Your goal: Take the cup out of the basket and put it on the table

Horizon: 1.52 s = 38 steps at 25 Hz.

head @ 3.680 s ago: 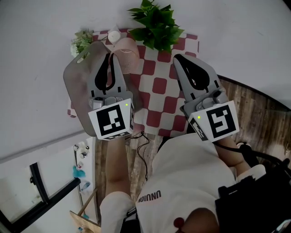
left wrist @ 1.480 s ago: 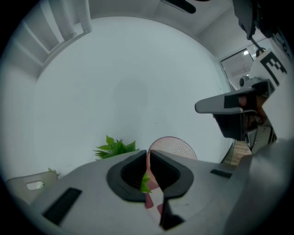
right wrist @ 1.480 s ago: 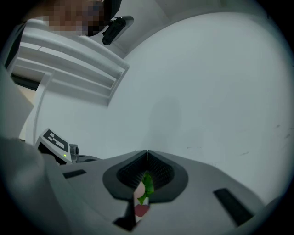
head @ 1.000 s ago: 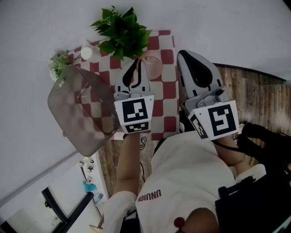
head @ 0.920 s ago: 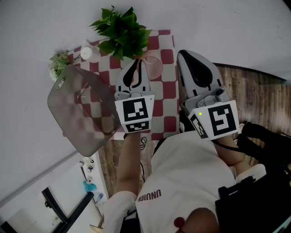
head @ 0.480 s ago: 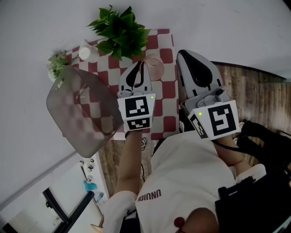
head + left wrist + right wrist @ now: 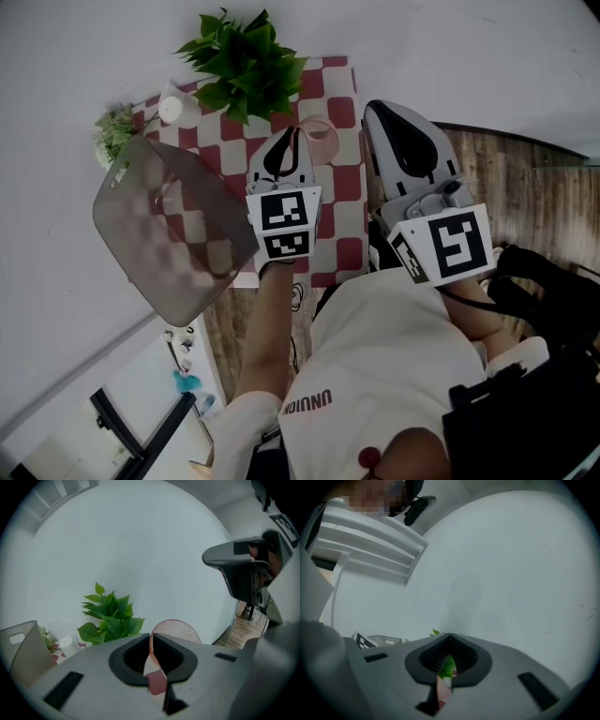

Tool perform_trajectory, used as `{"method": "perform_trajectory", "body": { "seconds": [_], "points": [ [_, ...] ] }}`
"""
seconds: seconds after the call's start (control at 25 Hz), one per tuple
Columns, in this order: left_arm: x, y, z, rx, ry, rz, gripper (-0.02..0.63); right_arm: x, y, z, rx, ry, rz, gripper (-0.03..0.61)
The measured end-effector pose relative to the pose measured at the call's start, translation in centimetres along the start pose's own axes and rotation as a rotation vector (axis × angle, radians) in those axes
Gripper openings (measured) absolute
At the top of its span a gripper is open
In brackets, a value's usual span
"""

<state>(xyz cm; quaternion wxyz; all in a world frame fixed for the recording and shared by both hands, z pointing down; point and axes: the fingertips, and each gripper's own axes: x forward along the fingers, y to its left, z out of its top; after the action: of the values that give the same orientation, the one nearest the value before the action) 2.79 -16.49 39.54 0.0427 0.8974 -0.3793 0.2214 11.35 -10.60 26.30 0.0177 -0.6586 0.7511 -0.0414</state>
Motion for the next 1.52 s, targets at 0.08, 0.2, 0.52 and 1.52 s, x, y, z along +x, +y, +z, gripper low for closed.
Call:
{"method": "perform_trajectory", "body": {
  "seconds": [0.08,0.2,0.52,1.52],
  "points": [
    [0.2,-0.1,-0.5,-0.005,0.012,-0.002,0.034,-0.1,0.0,-0.1,0.001,0.001,0.000,0.018],
    [0.6,-0.3,-1.4,-0.017,0.030,-0.006,0.034,-0.2,-0.2,-0.1,0.000,-0.001,-0.003,0.018],
    [1.6,-1.1,-3.6,-0.040,0.093,-0.027,0.034,-0.6,-0.8,-0.2,0.002,0.001,-0.016,0.018],
    [3.2,-1.0,-8.7,-0.074,0.239,-0.032,0.034,-0.3,-0.7,-0.8,0.009,0.011,-0.009,0.018]
  ]
}}
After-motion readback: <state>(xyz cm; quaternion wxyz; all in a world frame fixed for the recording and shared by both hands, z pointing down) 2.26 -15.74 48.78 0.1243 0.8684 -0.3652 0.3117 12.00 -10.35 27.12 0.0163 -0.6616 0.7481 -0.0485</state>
